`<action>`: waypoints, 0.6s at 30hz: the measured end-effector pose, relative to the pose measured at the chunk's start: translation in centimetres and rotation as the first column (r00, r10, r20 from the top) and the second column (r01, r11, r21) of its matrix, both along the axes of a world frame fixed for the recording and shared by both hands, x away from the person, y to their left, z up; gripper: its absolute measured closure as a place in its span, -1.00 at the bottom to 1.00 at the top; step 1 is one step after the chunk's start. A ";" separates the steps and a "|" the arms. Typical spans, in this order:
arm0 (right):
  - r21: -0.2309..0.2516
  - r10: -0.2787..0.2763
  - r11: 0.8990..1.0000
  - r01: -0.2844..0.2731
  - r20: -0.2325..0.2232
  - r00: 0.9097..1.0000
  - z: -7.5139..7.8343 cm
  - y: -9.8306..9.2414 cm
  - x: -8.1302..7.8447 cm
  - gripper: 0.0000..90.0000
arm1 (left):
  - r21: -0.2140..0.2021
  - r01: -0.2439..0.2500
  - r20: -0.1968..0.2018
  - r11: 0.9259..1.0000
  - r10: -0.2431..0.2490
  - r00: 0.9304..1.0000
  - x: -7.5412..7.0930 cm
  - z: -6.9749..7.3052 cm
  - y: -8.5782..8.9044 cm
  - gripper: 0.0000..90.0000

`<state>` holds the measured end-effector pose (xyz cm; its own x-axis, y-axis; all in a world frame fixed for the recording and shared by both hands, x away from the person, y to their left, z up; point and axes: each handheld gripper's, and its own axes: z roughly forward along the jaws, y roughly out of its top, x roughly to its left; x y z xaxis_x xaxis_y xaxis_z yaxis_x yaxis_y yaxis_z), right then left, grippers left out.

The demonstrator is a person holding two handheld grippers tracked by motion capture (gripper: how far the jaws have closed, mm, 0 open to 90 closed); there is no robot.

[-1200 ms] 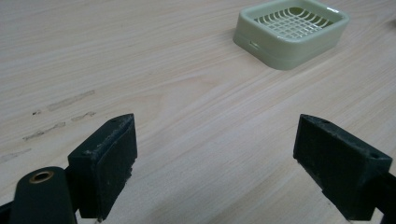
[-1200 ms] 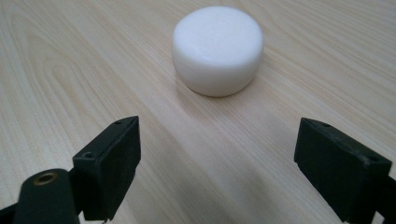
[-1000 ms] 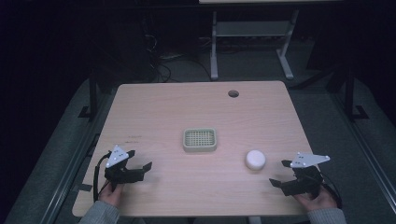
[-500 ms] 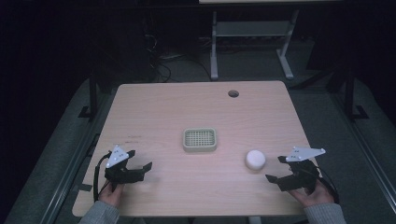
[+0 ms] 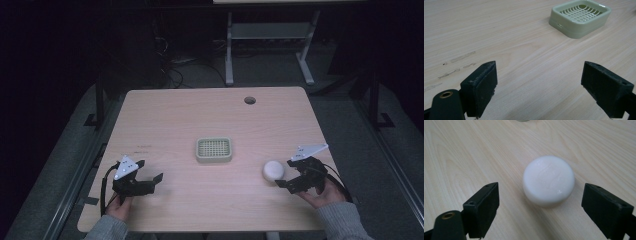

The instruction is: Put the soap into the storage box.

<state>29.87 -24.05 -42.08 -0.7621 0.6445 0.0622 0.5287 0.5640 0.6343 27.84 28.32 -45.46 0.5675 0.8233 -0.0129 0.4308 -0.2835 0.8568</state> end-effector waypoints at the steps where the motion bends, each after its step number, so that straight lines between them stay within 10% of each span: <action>1: -0.002 0.000 1.000 0.000 -0.002 1.000 0.0 0.1 0.3 -0.69 | 0.000 -0.001 0.001 1.000 0.001 1.000 0.0 0.0 0.0 -0.71; 18: -0.102 0.017 0.995 -0.023 -0.056 0.998 -0.9 2.2 2.9 -0.69 | -0.001 -0.007 0.000 1.000 0.007 1.000 0.0 0.1 -0.1 -0.71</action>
